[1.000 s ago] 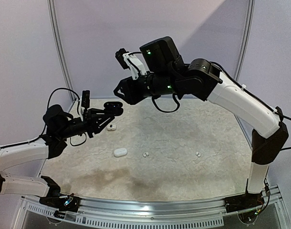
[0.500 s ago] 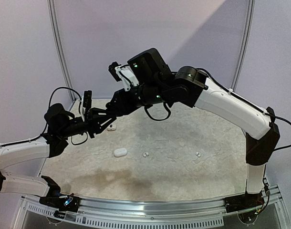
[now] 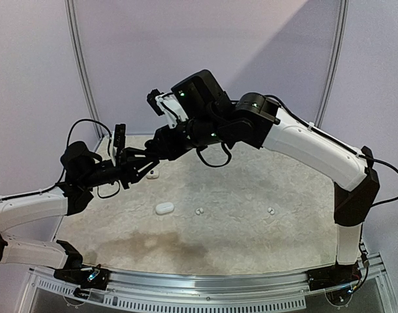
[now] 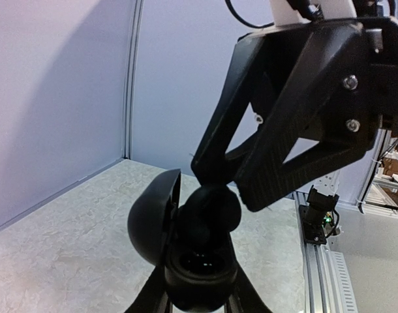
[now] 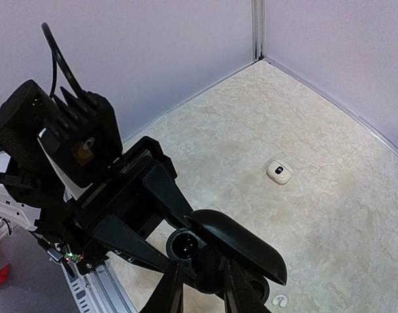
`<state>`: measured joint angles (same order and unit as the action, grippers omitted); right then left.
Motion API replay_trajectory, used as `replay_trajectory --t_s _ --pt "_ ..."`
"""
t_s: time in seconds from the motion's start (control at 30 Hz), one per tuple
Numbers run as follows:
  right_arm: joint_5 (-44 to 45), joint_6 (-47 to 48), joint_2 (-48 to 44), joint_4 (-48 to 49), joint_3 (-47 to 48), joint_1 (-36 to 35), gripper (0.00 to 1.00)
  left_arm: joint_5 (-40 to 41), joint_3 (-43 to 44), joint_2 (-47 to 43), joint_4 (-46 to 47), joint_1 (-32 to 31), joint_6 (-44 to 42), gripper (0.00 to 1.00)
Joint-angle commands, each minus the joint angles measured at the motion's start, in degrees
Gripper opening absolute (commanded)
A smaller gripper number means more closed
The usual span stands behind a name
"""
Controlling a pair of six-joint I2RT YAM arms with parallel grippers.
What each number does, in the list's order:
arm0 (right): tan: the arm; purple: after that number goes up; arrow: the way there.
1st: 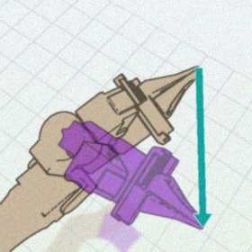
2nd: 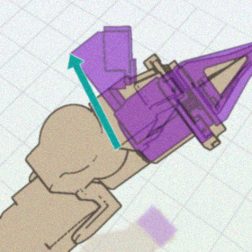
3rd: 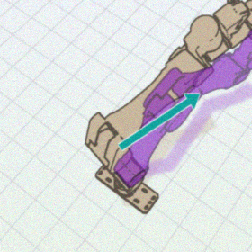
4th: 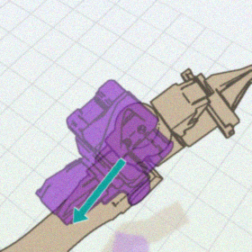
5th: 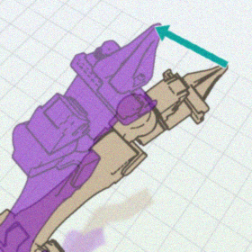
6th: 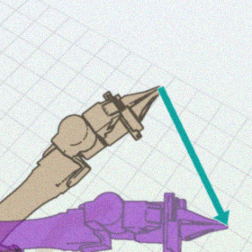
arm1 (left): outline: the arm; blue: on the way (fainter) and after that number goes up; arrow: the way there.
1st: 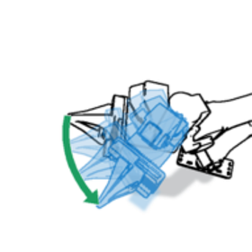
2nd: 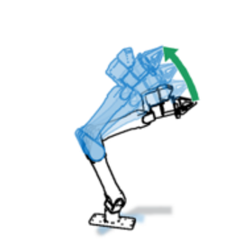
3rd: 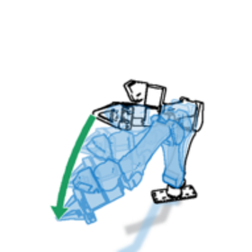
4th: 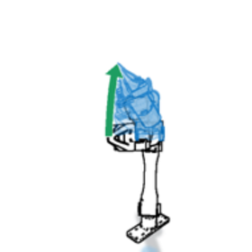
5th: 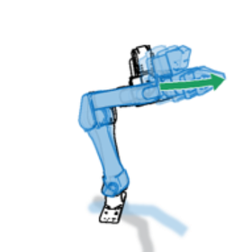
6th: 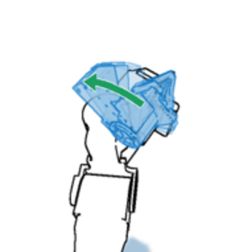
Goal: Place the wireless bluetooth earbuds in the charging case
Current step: Adjust the right earbud in the right side groove of the charging case.
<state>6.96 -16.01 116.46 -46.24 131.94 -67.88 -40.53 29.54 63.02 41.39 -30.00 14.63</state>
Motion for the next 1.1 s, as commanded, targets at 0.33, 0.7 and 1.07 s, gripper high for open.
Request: replay_trajectory --t_s 0.33,0.7,1.07 --pt "0.0 1.4 2.3 -1.6 1.4 -0.3 0.04 -0.5 1.0 0.1 1.8 -0.9 -0.5 0.0" --pt "-5.1 5.4 0.6 -1.6 -0.2 0.5 0.0 -1.5 1.0 0.0 1.9 -0.9 -0.1 0.0" --pt "-6.0 10.4 -4.3 10.4 -7.8 0.4 0.0 -4.4 1.2 -0.3 1.7 -0.9 1.2 0.0"
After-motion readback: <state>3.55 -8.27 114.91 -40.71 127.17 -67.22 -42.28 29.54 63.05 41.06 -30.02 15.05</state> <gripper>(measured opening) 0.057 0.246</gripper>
